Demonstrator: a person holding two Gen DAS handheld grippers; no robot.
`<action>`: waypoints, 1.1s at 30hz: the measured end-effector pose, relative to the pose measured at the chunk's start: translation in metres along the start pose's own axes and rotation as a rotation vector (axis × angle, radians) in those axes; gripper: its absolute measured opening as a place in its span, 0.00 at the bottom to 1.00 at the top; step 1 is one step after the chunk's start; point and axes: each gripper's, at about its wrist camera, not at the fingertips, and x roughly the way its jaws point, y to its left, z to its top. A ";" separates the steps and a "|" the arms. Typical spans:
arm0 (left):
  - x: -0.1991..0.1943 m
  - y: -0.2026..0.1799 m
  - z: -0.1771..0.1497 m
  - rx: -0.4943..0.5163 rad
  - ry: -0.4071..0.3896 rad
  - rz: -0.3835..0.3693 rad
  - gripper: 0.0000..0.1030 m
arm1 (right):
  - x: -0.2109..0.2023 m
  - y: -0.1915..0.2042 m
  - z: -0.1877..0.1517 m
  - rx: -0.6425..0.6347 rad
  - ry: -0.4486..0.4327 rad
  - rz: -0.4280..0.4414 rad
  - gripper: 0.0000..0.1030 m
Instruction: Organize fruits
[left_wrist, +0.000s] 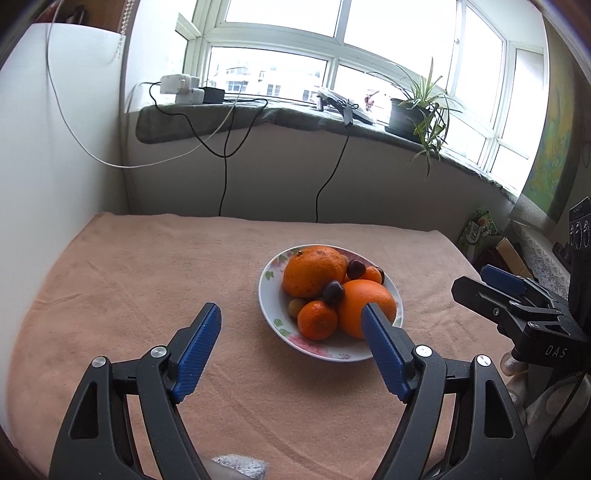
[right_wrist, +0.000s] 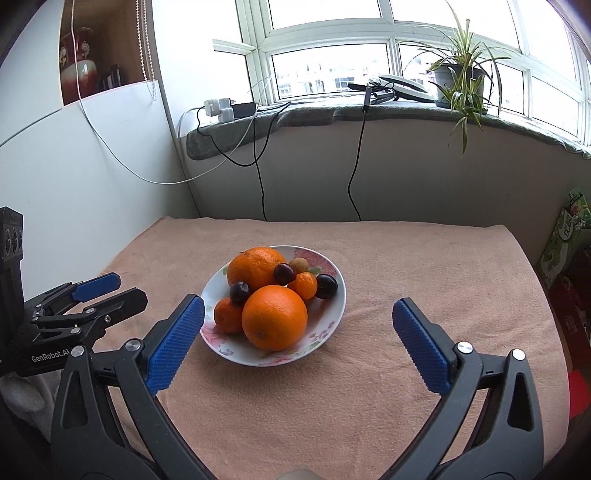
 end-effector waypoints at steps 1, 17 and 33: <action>-0.001 0.000 0.000 0.000 -0.002 0.003 0.76 | 0.000 -0.001 -0.001 0.005 0.001 -0.002 1.00; -0.006 0.000 0.000 -0.001 -0.021 0.021 0.80 | 0.001 -0.002 -0.002 0.012 0.008 -0.010 1.00; -0.007 -0.004 0.000 0.008 -0.026 0.028 0.80 | 0.005 -0.001 -0.005 0.023 0.025 -0.010 1.00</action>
